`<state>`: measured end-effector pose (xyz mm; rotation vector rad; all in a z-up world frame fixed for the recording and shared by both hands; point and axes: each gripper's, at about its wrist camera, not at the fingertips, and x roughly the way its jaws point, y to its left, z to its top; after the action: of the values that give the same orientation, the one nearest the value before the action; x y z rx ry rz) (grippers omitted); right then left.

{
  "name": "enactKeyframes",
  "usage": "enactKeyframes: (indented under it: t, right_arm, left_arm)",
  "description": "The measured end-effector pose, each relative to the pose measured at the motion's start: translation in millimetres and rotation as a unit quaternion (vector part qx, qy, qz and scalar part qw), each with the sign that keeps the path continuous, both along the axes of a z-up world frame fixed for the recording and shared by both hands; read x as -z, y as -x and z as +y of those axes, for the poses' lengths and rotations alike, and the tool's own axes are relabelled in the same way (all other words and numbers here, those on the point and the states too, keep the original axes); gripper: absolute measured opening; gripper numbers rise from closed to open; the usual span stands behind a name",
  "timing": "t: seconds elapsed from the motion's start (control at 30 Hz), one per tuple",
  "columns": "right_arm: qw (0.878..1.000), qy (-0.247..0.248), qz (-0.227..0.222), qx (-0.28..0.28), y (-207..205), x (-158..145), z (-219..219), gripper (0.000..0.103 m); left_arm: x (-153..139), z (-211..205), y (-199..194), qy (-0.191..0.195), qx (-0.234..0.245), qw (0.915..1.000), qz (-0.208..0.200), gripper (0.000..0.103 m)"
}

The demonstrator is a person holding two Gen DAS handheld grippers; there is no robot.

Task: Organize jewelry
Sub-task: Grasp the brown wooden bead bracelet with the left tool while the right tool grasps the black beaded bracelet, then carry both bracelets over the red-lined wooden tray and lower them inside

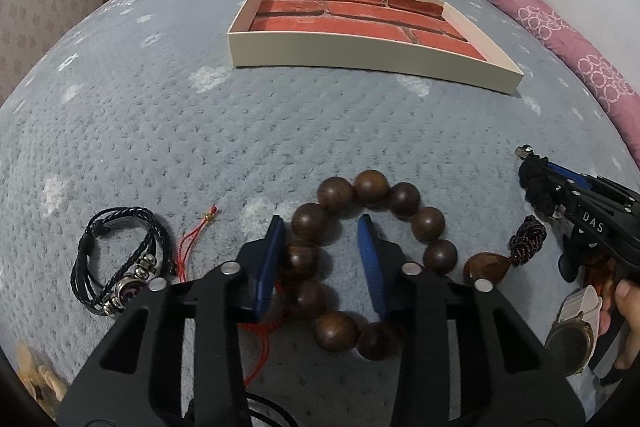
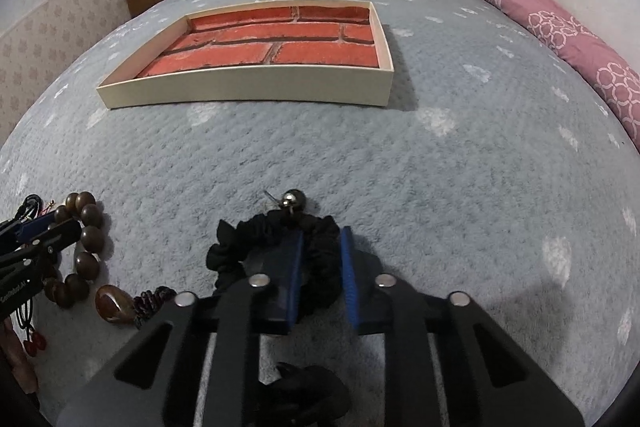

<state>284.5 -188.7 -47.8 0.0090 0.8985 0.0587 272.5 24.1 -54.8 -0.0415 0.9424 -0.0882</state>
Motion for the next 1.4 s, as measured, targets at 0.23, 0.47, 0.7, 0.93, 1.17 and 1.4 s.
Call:
enactKeyframes:
  t: [0.23,0.47,0.7,0.93,1.17,1.4]
  right_arm:
    - [1.0,0.001,-0.007,0.004,1.0,-1.1,-1.6,0.013]
    - [1.0,0.0,-0.012,0.002,3.3,-2.1,-3.1,0.013]
    - [1.0,0.005,-0.02,0.002,6.3,-4.1,-1.5,0.013]
    - [1.0,-0.011,-0.023,0.0,7.6,-10.9,-3.7,0.013]
    - [1.0,-0.012,-0.026,-0.005,0.1,-26.5,0.5,0.013]
    - [0.999,-0.007,-0.046,-0.008,-11.4,-43.3,6.4,0.012]
  left_arm:
    - [0.5,0.9,1.1,-0.008,-0.003,1.0,-0.004,0.026]
    - [-0.3,3.2,2.2,-0.009,0.0,0.9999,-0.005,0.022]
    - [-3.0,2.3,2.0,-0.01,0.0,0.9999,-0.009,0.021]
    - [-24.4,-0.9,7.8,-0.006,0.006,0.9992,-0.039,0.019]
    - [-43.1,-3.9,6.5,0.007,0.015,0.9984,-0.055,0.018]
    - [-58.3,-8.0,-4.0,0.012,0.021,0.9974,-0.068,0.018]
